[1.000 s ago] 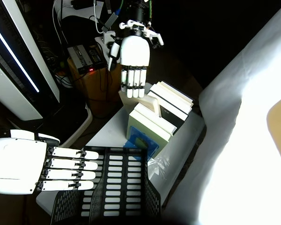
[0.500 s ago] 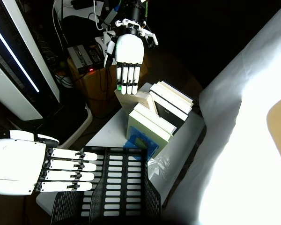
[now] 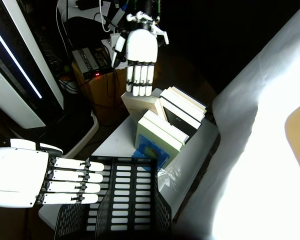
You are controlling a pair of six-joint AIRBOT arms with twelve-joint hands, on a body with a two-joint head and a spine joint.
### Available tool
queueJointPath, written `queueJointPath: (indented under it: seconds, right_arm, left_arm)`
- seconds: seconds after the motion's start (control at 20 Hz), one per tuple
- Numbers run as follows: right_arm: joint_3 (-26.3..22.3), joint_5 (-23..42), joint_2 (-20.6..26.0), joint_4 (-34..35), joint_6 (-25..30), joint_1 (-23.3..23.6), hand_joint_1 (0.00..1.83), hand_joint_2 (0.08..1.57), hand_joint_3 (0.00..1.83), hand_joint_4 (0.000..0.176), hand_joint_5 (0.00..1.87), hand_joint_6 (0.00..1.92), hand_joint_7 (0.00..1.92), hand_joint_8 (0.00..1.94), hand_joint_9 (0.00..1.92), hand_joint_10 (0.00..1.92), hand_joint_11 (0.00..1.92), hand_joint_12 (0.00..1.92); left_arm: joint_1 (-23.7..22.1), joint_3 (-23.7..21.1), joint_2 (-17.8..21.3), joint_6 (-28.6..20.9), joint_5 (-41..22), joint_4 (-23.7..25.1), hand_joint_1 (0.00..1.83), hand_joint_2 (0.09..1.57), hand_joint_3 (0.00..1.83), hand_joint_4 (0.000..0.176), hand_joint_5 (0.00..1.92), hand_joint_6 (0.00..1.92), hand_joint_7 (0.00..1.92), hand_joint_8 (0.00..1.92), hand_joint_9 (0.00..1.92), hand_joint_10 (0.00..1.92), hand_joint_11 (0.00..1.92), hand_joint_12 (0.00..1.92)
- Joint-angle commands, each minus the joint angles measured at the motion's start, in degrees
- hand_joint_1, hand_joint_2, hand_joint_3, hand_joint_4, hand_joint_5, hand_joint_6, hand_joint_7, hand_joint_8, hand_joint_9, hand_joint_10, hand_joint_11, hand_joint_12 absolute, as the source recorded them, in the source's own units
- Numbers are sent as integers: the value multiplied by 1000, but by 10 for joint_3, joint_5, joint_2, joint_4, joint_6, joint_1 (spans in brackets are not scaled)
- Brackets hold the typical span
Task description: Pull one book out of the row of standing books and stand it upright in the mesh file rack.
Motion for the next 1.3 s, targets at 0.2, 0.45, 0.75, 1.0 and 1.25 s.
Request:
queueJointPath:
  seconds: [0.2,0.45,0.75,1.0,1.25]
  right_arm:
    - [-10,81,16,-50,34,28,561,1282,0,0,0,0,0,0,0,0,0,0]
    - [-16,56,9,-124,49,70,669,1200,0,0,0,0,0,0,0,0,0,0]
    - [5,-33,-37,-270,102,172,773,1112,0,36,0,0,0,0,0,0,0,0]
    - [33,-106,-84,-472,222,256,915,993,0,0,0,0,0,0,0,0,25,12]
    - [64,-145,-154,-674,343,304,767,1049,0,0,0,0,0,0,0,0,0,0]
  left_arm:
    - [63,0,28,0,-195,-252,147,1385,14,0,5,1,0,0,0,0,0,0]
    - [150,15,4,0,-349,-432,315,1350,0,0,0,0,0,0,0,0,0,0]
    - [230,26,-18,0,-480,-587,322,1327,0,0,0,0,0,0,0,0,0,0]
    - [276,40,-35,0,-523,-680,404,1313,0,0,0,0,0,0,0,0,0,0]
    - [316,43,-42,0,-572,-748,476,1307,0,0,0,0,0,0,0,0,0,0]
